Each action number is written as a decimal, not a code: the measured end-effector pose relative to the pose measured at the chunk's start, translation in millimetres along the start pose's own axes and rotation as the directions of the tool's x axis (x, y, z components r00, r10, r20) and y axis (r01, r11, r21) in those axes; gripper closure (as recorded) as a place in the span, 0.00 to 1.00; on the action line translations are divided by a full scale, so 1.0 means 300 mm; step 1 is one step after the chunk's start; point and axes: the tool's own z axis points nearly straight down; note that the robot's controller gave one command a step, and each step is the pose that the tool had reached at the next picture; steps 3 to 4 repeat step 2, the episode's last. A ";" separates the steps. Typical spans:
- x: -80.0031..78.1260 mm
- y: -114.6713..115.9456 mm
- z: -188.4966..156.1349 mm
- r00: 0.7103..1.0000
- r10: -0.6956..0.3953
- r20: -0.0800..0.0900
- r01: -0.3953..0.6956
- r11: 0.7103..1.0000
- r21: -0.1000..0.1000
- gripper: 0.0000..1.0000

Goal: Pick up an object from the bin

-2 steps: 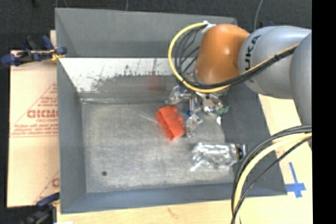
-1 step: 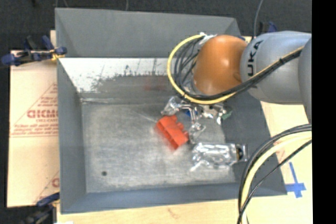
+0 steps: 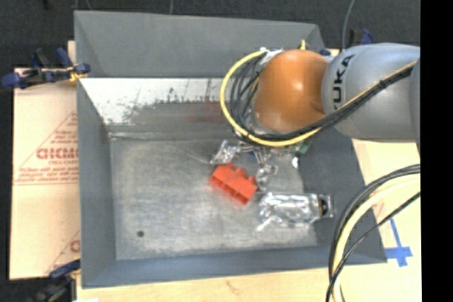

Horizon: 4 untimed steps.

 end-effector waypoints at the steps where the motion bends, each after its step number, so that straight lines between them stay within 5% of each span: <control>1: -0.003 0.002 -0.001 1.000 0.004 0.003 -0.004 1.000 -0.002 1.00; 2: 0.052 0.149 -0.439 0.951 -0.310 -0.003 0.310 0.951 -0.016 1.00; 4: 0.052 0.149 -0.439 0.951 -0.310 -0.003 0.310 0.951 -0.016 1.00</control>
Offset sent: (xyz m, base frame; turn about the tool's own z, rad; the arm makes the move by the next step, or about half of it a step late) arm 0.0000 0.0000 0.0000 0.0000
